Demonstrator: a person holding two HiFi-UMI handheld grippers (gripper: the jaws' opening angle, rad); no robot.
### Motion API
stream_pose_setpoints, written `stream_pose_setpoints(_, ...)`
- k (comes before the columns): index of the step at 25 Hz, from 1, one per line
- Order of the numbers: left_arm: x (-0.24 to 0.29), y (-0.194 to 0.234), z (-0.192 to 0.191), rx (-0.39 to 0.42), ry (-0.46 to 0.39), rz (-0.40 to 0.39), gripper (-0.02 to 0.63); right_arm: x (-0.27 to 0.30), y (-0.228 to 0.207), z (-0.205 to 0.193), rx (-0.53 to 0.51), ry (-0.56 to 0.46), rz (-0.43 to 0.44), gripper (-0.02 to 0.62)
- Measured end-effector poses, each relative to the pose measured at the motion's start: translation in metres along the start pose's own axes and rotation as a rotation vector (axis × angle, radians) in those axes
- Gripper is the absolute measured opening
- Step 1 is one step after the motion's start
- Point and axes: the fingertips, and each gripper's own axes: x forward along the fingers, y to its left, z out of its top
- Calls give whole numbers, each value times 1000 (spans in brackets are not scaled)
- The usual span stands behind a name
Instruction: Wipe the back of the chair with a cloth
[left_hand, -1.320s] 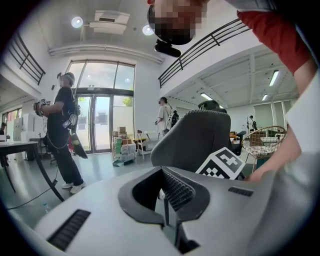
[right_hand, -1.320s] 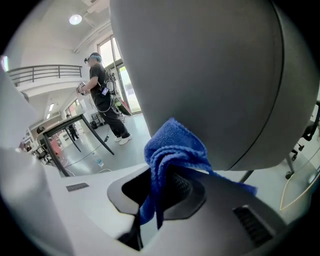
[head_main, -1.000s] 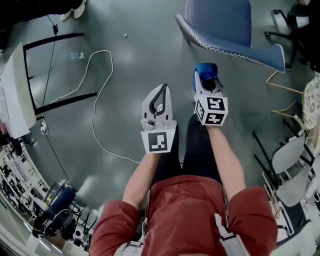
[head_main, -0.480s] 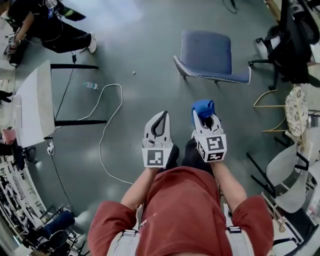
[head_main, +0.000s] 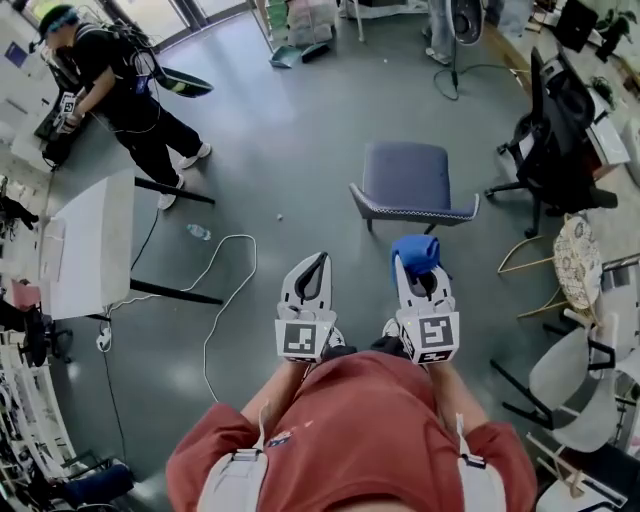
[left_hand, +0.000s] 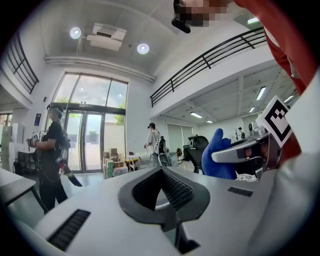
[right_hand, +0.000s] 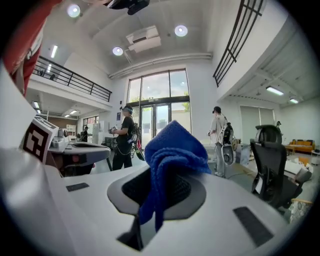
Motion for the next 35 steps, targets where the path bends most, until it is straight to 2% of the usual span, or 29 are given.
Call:
stream_pose_setpoints(3,7,12,37,28,-93,-8,11,0,-1,40,-16,-67,-10,60)
stream_pose_setpoints(5,8,19,59,32,-106,-6,11,1,-2,70,-51,-118,-12,58)
stream_pose_setpoints(9,6,35,97,98,-115,48,11,2,-8,126,-144,-241,-17,58)
stream_pose_setpoints(15,6,57,149,86,-225,86,11,6,-25,184,-202,-354,-62,60)
stream_pose_setpoints(19,7,56,166,107,-264,88,11,10,-34,188,-203,-363,-80,58)
stream_pose_setpoints(28,13,58,164,103,-248,83,11,21,-39,177,-158,-337,-93,58)
stream_pose_setpoints(35,17,49,160,102,-236,72,11,22,-47,170,-165,-319,-103,58)
